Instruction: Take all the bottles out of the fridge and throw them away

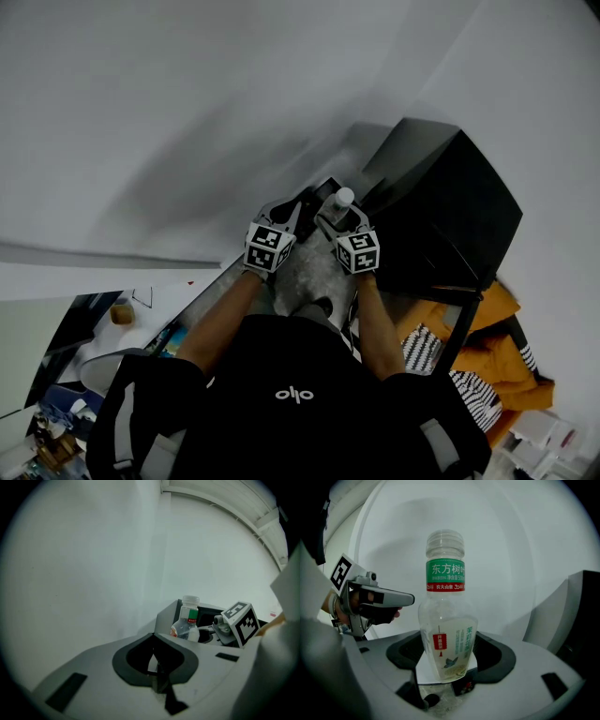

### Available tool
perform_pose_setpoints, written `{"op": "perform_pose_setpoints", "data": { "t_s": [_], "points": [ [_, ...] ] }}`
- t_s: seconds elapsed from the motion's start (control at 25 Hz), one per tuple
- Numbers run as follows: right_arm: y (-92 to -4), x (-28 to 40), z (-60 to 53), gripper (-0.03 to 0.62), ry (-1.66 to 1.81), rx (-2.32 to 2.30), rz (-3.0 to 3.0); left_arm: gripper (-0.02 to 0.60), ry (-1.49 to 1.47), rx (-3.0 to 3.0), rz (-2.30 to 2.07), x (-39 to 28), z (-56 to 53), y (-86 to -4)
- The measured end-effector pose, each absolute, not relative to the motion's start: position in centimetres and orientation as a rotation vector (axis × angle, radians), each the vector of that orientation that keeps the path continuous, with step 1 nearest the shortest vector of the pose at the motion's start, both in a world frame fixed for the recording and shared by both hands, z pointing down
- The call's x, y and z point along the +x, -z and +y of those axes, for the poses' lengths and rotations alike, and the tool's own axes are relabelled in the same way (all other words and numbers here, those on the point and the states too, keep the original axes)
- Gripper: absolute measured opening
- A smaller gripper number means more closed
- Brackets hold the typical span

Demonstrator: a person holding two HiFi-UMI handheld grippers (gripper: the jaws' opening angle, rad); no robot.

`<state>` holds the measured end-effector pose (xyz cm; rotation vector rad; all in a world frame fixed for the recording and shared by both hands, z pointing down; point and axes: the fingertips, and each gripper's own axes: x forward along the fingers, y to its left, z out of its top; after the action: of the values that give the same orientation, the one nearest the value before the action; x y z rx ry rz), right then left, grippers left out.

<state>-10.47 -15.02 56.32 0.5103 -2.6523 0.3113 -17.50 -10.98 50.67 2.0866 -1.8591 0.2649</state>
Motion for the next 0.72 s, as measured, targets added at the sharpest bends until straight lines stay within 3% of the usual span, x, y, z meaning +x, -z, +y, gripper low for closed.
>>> {"op": "perform_pose_setpoints", "data": {
  "t_s": [0.36, 0.72],
  "points": [
    [-64.5, -12.0, -17.9, 0.325, -0.345, 0.469, -2.629, 0.006, -0.288, 2.066, -1.821, -17.3, -14.8, -58.3],
    [-78.4, -15.0, -23.2, 0.325, -0.324, 0.481, -2.622, 0.007, -0.277, 2.120, -1.855, -19.9, -20.9, -69.7]
  ]
}}
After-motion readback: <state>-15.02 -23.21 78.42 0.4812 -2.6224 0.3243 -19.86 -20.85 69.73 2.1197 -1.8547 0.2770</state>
